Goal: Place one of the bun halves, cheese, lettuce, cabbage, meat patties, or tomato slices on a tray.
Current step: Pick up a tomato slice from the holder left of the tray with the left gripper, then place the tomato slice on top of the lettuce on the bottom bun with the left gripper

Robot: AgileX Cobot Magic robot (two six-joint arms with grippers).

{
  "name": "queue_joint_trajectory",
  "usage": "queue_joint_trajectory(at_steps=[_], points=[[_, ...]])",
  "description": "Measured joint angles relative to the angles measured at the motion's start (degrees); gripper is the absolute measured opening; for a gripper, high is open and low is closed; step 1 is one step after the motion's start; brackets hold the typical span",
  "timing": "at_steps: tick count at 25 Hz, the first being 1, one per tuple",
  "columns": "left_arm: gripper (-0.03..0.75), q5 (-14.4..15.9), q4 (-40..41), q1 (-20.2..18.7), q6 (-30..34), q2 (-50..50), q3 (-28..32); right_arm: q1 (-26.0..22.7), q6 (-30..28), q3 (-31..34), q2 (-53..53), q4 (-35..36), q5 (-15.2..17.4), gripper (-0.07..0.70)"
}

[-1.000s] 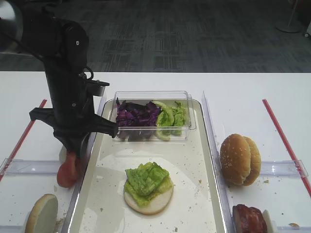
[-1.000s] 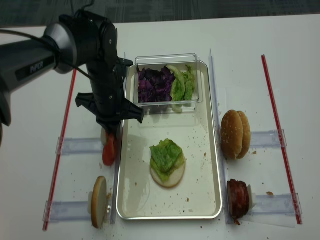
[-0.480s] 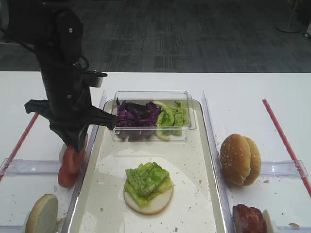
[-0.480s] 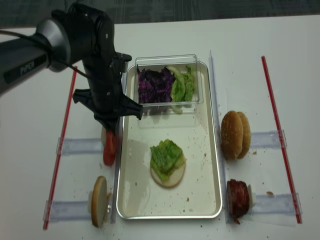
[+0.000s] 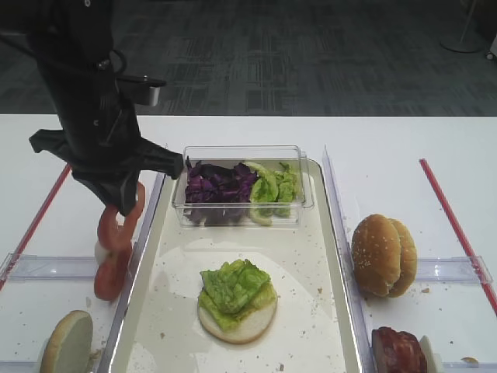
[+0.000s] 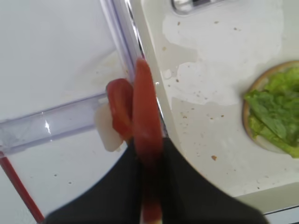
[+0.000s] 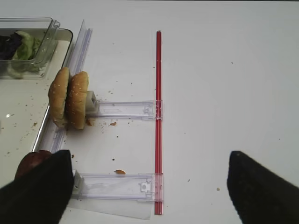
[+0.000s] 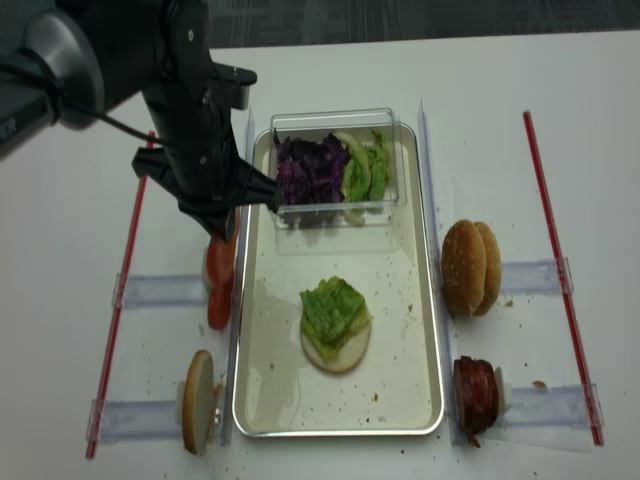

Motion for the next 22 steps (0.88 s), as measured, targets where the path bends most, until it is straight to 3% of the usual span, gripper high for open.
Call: queue_joint_trajectory(at_steps=[14,22], points=[[0.039,0.39,-4.9,0.0,3.75,-4.18,-1.67,0.0,0.1,0.0,0.0,0.0,0.0,0.678],[0.039,0.39,-11.57,0.0,11.63,-4.18,-1.67,0.0,0.22,0.0,0.0,0.0,0.0,0.678]])
